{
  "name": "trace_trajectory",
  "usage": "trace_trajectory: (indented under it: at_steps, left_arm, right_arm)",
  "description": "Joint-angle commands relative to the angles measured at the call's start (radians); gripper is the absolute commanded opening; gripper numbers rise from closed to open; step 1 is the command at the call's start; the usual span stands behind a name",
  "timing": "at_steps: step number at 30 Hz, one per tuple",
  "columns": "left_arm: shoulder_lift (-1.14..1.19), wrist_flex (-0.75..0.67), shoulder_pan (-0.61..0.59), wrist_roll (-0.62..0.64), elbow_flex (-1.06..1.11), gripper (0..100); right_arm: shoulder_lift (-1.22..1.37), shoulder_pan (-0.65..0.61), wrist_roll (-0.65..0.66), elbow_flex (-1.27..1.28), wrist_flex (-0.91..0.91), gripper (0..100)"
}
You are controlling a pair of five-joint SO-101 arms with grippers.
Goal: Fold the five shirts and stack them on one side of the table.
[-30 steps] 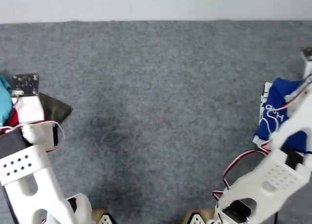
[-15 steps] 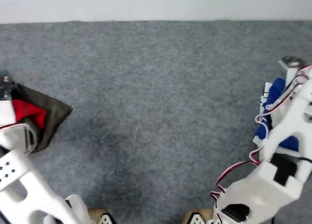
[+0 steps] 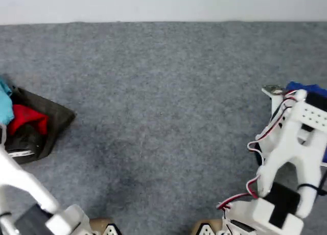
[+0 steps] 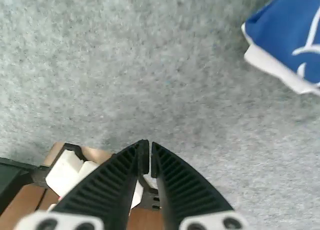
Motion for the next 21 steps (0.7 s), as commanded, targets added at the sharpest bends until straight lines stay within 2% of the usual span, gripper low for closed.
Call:
trace_trajectory:
  at_steps: [1, 5, 11, 17, 21]
  left_arm:
    - [0.087, -0.026, -0.005, -0.054, -0.120, 18]
    - [0.204, -0.028, -0.005, -0.100, -0.160, 18]
    - [0.338, -0.032, -0.005, -0.098, -0.259, 17]
    - [0.390, -0.110, -0.005, -0.023, -0.275, 17]
    - [0.387, -0.133, 0.003, -0.018, -0.275, 5]
  right_arm:
    - [-0.065, -0.007, -0.031, 0.018, 0.036, 1.1]
    - [-0.068, -0.007, -0.035, 0.051, 0.036, 1.1]
    - [-0.068, -0.005, -0.037, 0.068, 0.038, 1.1]
    - [-0.068, -0.005, -0.037, 0.068, 0.038, 1.1]
    - [-0.070, -0.005, -0.037, 0.068, 0.039, 1.1]
